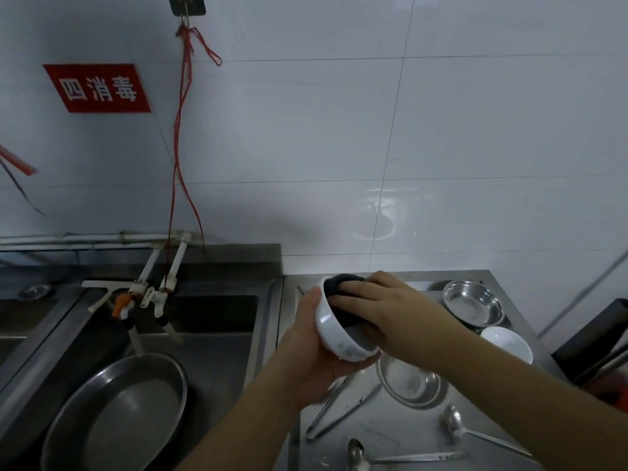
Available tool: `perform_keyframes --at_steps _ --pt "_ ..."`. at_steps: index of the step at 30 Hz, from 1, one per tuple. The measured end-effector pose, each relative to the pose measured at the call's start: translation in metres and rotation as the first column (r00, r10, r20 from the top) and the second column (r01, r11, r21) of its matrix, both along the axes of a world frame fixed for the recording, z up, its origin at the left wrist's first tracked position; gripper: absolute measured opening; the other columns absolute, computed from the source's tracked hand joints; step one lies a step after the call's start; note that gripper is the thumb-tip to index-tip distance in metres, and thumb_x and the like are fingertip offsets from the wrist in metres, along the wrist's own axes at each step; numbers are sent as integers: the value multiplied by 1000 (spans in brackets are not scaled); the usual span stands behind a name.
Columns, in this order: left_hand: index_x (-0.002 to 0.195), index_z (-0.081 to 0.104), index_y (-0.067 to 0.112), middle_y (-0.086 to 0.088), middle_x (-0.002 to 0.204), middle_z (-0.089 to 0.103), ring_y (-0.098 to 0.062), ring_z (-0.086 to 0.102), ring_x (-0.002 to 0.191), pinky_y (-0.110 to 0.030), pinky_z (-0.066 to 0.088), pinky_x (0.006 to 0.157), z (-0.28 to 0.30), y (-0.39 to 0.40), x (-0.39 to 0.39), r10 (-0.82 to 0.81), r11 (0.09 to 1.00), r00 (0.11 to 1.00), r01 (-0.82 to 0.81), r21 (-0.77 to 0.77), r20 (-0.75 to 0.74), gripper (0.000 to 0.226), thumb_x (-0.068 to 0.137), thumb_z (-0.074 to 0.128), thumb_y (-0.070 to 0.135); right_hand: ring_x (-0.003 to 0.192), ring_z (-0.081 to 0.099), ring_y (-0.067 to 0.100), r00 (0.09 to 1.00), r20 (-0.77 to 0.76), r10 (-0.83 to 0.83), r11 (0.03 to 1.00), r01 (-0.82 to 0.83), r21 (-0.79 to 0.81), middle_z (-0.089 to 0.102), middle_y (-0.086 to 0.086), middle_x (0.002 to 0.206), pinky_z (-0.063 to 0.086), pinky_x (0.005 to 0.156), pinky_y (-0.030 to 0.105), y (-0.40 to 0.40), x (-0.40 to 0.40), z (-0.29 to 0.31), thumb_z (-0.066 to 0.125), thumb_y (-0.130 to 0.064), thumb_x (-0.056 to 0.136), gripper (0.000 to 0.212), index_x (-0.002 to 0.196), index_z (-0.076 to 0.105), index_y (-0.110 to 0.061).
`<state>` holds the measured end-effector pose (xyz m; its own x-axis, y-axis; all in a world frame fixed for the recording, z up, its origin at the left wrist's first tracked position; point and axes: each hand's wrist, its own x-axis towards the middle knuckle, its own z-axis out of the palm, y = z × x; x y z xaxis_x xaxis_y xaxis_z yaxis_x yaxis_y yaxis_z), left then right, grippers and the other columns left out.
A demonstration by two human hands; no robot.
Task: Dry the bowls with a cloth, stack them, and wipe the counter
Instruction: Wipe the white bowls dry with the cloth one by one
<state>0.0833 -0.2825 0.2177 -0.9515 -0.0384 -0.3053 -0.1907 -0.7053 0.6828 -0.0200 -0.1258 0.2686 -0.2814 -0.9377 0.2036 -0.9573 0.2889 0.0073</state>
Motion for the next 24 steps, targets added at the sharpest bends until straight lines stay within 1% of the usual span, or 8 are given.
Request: perform_keyframes --at_steps 2,5,8,12,16,18,20,24 --pt "142 60 19 -21 131 72 -41 70 121 -65 56 99 5 -4 -3 47 989 999 -50 -139 -20 75 85 67 68 122 53 20 978 136 -158 984 144 107 50 -12 155 46 106 33 -7 7 3 54 -28 105 53 156 44 -39" --pt "146 54 18 -24 134 68 -44 68 122 -66 56 98 11 -8 -8 91 950 995 -99 -297 -40 79 80 69 59 93 66 18 881 363 -303 950 252 183 71 -3 113 55 82 31 -19 14 19 50 -32 104 30 131 63 -32" --pt "150 47 22 -27 140 59 -47 65 122 -58 60 90 9 -10 -11 39 908 994 -76 -412 -99 74 85 68 52 84 73 23 700 598 -391 920 289 263 77 4 92 62 84 42 -19 11 36 53 -33 98 27 109 73 -19" --pt "153 45 19 -29 143 55 -50 61 126 -67 53 103 6 -16 -3 -100 897 983 22 -441 -155 82 86 72 57 75 76 21 2 956 -295 879 392 270 79 10 96 61 63 31 -2 12 41 72 -29 90 26 110 76 -13" --pt "152 36 -4 -47 141 43 -66 44 133 -79 35 110 8 -8 5 -177 927 960 89 -364 -216 101 89 69 66 50 60 18 -505 862 42 830 498 252 73 14 77 48 45 21 5 31 26 84 -34 67 31 81 83 -6" --pt "154 35 -3 -46 144 43 -63 44 135 -74 38 110 11 -3 6 -141 945 959 55 -322 -248 106 84 73 69 48 59 17 -530 807 260 783 605 146 73 14 77 50 45 23 -1 41 20 86 -31 67 25 76 84 -8" --pt "156 38 4 -38 147 50 -54 52 136 -68 43 111 14 0 7 -83 956 967 9 -293 -241 111 77 79 70 55 62 18 -412 823 391 701 713 24 74 13 82 52 50 28 -10 46 18 82 -27 72 19 82 84 -11" --pt "156 41 12 -29 145 58 -48 59 133 -76 41 109 17 12 6 -8 947 973 -66 -314 -229 113 69 85 70 85 76 19 280 958 67 600 756 -263 79 0 89 63 73 36 -17 43 7 72 -28 86 15 100 78 -27"
